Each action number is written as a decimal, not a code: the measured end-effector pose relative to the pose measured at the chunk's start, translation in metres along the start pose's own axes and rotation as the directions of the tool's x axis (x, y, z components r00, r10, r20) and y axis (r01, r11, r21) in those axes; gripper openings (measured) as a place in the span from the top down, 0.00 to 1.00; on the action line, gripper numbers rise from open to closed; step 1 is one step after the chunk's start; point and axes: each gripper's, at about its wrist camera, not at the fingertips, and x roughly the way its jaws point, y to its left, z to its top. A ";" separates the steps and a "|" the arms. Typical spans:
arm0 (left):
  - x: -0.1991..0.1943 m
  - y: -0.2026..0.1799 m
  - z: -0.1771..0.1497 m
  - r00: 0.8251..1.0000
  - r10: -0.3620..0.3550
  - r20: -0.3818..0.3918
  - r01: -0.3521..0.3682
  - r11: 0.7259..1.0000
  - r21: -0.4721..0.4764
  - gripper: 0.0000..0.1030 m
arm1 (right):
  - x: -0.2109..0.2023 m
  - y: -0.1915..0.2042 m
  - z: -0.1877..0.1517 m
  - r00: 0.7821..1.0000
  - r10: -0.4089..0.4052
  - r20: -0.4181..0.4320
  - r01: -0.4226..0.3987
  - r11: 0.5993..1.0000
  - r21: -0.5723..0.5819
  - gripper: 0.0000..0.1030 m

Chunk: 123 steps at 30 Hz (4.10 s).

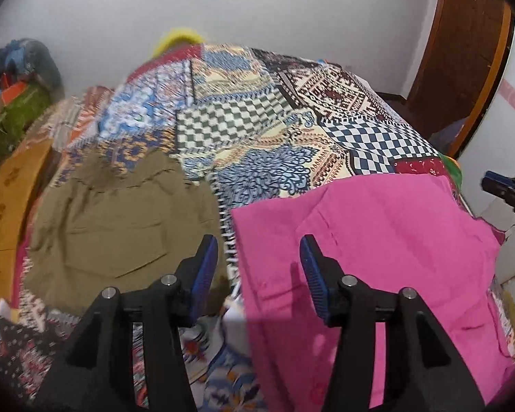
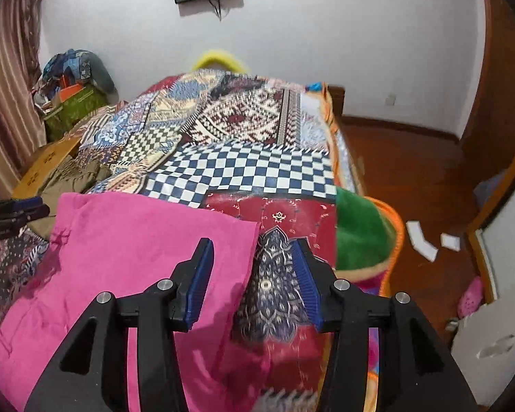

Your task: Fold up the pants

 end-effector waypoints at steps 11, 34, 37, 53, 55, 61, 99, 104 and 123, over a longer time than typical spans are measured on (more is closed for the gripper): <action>0.043 0.005 0.005 0.998 -0.040 -0.052 0.039 0.999 -0.027 0.60 | 0.058 -0.002 0.001 0.986 0.081 -0.145 -0.081 0.997 0.003 0.66; 0.025 0.011 0.031 0.998 0.053 0.046 -0.054 0.998 0.021 0.97 | 0.049 0.037 0.062 0.998 0.042 0.047 -0.035 0.989 -0.146 0.95; 0.024 0.018 0.035 0.996 0.067 0.059 -0.067 0.998 0.006 0.97 | 0.054 0.040 0.069 0.998 0.025 0.051 -0.016 0.985 -0.169 0.95; 0.041 0.040 0.039 0.992 0.120 0.029 -0.119 0.993 -0.010 0.97 | 0.094 0.058 0.082 1.000 -0.030 -0.006 0.028 0.976 -0.216 0.95; 0.041 0.039 0.036 0.992 0.118 0.039 -0.118 0.993 0.005 0.97 | 0.089 0.057 0.078 1.000 -0.026 0.010 0.028 0.974 -0.224 0.95; 0.025 0.035 0.037 0.992 0.082 0.091 -0.083 0.997 0.007 0.97 | 0.056 0.046 0.077 0.996 0.041 0.074 -0.029 0.987 -0.159 0.95; -0.181 -0.029 -0.085 0.985 -0.105 0.136 0.093 0.992 0.089 0.97 | -0.152 0.073 -0.051 0.964 0.212 0.162 -0.213 0.977 -0.015 0.95; -0.185 -0.035 -0.108 0.987 -0.118 0.114 0.108 0.990 0.085 0.97 | -0.151 0.071 -0.085 0.974 0.197 0.108 -0.200 0.980 0.016 0.95; -0.203 -0.036 -0.167 0.986 -0.153 0.060 0.153 0.988 0.002 0.97 | -0.170 0.064 -0.159 0.977 0.209 0.047 -0.214 0.969 0.127 0.95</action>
